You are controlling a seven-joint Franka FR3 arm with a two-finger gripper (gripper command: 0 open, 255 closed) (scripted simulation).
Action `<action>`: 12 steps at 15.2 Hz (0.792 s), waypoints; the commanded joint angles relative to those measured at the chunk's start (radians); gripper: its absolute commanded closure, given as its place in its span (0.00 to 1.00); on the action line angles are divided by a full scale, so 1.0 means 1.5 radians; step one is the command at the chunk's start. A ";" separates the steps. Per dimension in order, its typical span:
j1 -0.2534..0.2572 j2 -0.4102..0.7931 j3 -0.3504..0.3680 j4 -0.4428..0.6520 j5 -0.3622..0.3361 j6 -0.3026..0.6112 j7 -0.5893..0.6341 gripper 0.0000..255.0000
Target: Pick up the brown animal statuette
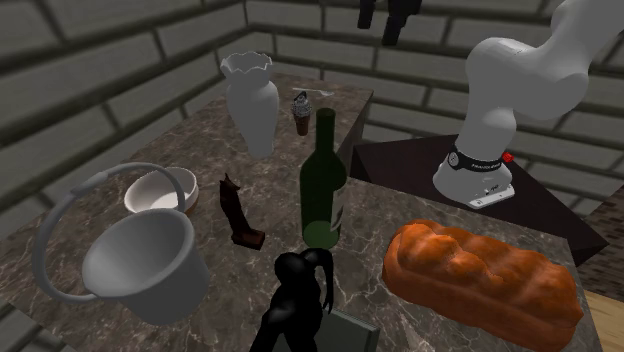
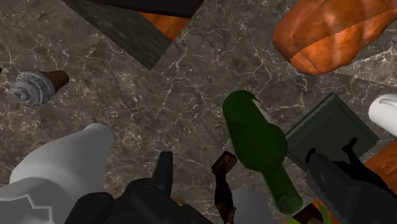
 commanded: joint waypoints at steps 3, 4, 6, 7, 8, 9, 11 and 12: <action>-0.001 0.032 0.008 -0.008 0.005 0.049 0.012 0.00; -0.001 0.050 0.013 -0.011 0.007 0.073 0.018 0.00; -0.002 0.087 0.021 -0.013 0.010 0.121 0.030 0.00; -0.003 0.107 0.025 -0.012 0.011 0.144 0.036 0.00; -0.004 0.127 0.029 -0.011 0.011 0.167 0.042 0.00; -0.004 0.148 0.033 -0.008 0.012 0.190 0.048 0.00; -0.007 0.191 0.041 0.000 0.011 0.233 0.061 0.00; -0.008 0.214 0.045 0.006 0.010 0.254 0.068 0.00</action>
